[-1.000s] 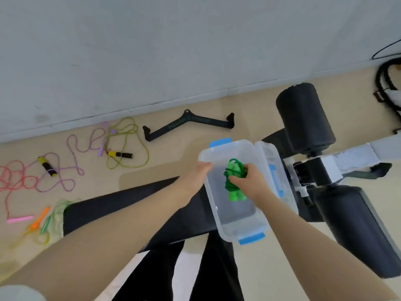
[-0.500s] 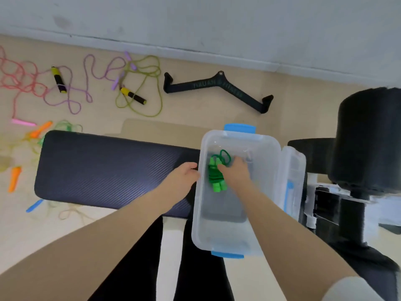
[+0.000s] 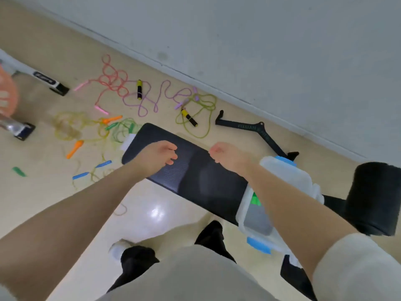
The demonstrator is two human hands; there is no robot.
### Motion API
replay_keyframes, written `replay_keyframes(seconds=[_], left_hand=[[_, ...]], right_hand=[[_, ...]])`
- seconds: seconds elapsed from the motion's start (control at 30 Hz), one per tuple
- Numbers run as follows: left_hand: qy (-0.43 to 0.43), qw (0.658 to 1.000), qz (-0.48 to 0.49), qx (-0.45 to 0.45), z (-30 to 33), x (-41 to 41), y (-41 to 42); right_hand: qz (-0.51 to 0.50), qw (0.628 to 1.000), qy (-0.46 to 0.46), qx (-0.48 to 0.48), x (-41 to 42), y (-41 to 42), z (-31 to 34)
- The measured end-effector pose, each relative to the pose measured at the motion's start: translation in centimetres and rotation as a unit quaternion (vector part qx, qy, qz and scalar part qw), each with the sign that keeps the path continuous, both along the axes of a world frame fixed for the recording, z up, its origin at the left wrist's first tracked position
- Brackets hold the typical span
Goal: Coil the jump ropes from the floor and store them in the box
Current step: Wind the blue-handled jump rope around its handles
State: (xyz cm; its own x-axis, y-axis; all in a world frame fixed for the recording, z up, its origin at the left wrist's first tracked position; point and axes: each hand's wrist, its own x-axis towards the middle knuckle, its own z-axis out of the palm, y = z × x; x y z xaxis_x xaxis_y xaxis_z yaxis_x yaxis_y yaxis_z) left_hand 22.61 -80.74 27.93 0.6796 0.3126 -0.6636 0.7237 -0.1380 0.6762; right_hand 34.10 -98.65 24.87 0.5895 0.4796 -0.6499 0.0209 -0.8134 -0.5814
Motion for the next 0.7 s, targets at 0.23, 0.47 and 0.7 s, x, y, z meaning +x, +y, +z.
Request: replay_keyframes(seconds=[0.23,0.47,0.7], left_hand=[[-0.035,0.986,0.145,0.081,2.7,-17.4,18.2],[-0.005,0.966,0.244,0.078,2.0,-27.0,29.4],[0.015,0.988,0.052,0.145,-2.2,-27.6,36.2]], right_hand=[[0.12,0.992,-0.035,0.029,-12.3,17.7,4.1],[0.246,0.968,-0.03,0.038,-21.8,29.4,3.7],[0.244,0.967,-0.046,-0.06,-22.0,37.9,-3.3]])
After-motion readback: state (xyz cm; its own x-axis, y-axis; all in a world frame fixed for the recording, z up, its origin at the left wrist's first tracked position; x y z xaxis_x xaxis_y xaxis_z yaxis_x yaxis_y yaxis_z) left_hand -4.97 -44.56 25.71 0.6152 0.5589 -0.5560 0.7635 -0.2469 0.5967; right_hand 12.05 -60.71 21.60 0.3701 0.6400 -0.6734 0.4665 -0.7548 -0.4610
